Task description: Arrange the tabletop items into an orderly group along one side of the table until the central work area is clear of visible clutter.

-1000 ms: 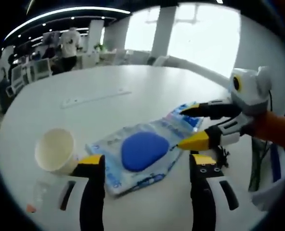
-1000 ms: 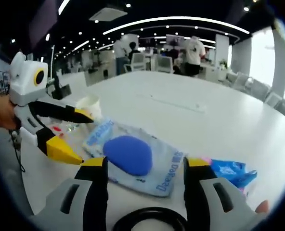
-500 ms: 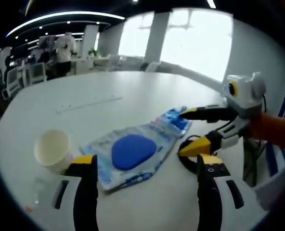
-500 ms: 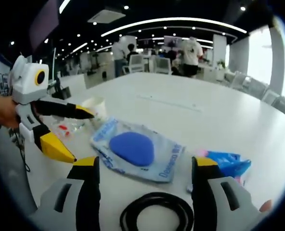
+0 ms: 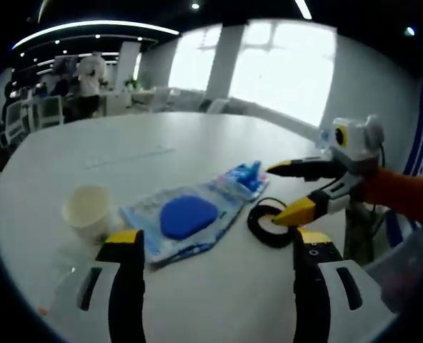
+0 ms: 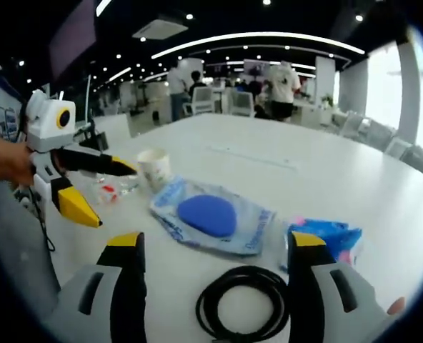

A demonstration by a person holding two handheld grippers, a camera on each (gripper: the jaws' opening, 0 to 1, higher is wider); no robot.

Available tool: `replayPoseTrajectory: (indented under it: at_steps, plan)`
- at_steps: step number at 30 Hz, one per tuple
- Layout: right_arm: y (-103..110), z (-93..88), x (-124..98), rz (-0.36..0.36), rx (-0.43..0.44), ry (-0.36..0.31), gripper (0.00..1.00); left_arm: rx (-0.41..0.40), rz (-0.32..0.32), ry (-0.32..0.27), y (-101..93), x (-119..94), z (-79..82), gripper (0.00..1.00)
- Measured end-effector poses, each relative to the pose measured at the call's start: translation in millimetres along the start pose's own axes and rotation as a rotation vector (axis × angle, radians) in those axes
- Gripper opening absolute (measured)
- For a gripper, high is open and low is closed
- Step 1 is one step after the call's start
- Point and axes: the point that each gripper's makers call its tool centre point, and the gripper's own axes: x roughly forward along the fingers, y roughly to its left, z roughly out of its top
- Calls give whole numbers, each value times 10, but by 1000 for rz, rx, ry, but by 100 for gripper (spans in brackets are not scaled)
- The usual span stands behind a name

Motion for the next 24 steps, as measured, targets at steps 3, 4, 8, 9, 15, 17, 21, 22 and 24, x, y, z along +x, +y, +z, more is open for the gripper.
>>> replayPoseTrajectory:
  at_steps: [3,4,8,9,15,17,21,22,24]
  plan:
    - [63,7,-77,4,0,-10,81,-5,-4,-6,-20,-129,-17,83]
    - [79,10,-98,4,-1,-13,81,-7,-5,-9,-29,-164,-19,83]
    - [159,27,-201,6,-3,-19,81,-13,-11,-27,-69,-330,-24,83]
    - [178,35,-221,7,-4,-20,81,-15,-11,-29,-77,-362,-29,83]
    - [316,81,-377,14,-17,-37,81,-5,-25,-50,-176,-606,-14,83]
    - [357,64,-425,14,-19,-36,81,17,-23,-57,-193,-692,-1,83]
    - [414,11,-513,13,-17,-33,81,18,-25,-64,-182,-826,-19,83]
    - [425,-3,-531,13,-14,-31,81,19,-25,-64,-182,-838,-22,83]
    - [451,-30,-568,14,-10,-28,81,20,-20,-68,-161,-936,-51,82]
